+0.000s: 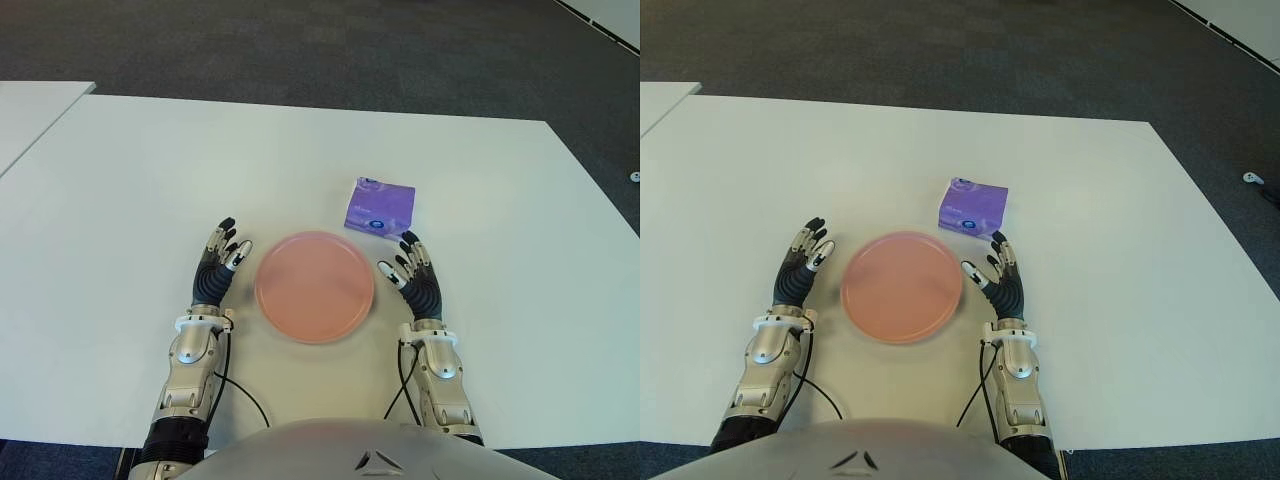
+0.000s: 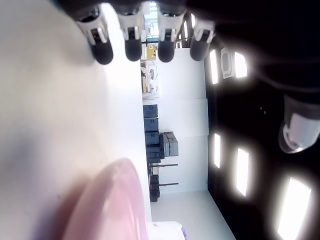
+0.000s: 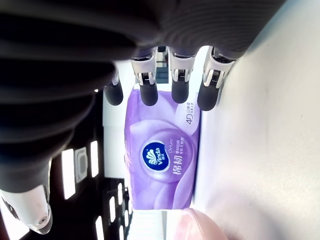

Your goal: Put the tissue paper into the plate.

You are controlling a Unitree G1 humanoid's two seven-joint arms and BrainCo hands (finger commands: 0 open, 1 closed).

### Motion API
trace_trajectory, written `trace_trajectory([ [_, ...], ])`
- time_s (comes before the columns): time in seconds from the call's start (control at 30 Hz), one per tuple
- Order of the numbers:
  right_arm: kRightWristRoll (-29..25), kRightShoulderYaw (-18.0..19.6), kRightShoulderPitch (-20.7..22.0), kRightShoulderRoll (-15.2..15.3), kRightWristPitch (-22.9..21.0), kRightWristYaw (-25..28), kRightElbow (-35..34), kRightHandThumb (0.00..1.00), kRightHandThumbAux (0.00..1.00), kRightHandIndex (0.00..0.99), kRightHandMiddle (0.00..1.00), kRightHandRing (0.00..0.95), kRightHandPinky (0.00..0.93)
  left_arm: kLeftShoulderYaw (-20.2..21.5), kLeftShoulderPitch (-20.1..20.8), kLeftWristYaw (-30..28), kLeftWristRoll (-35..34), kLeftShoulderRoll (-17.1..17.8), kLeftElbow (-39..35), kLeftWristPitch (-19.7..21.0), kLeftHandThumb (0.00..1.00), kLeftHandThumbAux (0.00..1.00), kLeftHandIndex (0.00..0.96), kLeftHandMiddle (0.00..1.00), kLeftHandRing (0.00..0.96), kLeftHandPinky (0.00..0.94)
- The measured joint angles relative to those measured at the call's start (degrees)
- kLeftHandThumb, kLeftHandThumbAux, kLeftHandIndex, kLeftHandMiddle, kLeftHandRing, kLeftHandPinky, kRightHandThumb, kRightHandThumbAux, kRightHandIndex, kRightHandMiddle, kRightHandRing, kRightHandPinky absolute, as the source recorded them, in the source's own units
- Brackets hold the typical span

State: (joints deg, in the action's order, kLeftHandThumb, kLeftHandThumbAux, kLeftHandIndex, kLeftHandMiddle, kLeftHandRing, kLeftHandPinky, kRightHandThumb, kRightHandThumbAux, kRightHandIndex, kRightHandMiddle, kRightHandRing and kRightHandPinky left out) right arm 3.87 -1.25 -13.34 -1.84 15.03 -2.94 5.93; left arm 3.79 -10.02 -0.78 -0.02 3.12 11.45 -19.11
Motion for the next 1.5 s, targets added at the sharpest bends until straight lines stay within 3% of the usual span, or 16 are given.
trace_trajectory([
  [0.43, 0.3, 0.3, 2.9, 0.1, 0.0, -0.8, 3.0, 0.025, 0.591, 0.000, 0.000, 0.000, 0.000, 0.0, 0.2, 0.0, -0.1, 0.1, 0.3, -0.2, 0.000, 0.454, 0.000, 0.000, 0.000, 0.000],
  [0.83, 5.0, 0.3, 5.2, 1.0, -1.1, -6.4, 4.5, 0.068, 0.583, 0.000, 0.000, 0.000, 0.000, -0.1, 0.2, 0.0, 0.0, 0.1, 0.5, -1.5, 0.000, 0.453, 0.000, 0.000, 0.000, 0.000],
  [1.13, 7.8, 2.8, 4.8, -1.2, -10.5, -15.0, -2.0, 0.119, 0.513, 0.000, 0.000, 0.000, 0.000, -0.1, 0.8, 0.0, 0.0, 0.0, 1.0, -2.3, 0.000, 0.455, 0.000, 0.000, 0.000, 0.000],
  [1.33, 8.4, 8.3, 4.7, -1.3, -18.2, -23.4, -4.9, 0.128, 0.491, 0.000, 0.000, 0.000, 0.000, 0.0, 2.8, 0.0, 0.0, 0.0, 3.8, -2.4, 0.000, 0.459, 0.000, 0.000, 0.000, 0.000],
  [1.5, 8.7, 10.2, 4.9, -1.3, -20.5, -26.1, -5.5, 0.129, 0.489, 0.000, 0.000, 0.000, 0.000, 0.4, 4.3, 0.0, -0.1, 0.0, 6.0, -3.2, 0.000, 0.464, 0.000, 0.000, 0.000, 0.000],
])
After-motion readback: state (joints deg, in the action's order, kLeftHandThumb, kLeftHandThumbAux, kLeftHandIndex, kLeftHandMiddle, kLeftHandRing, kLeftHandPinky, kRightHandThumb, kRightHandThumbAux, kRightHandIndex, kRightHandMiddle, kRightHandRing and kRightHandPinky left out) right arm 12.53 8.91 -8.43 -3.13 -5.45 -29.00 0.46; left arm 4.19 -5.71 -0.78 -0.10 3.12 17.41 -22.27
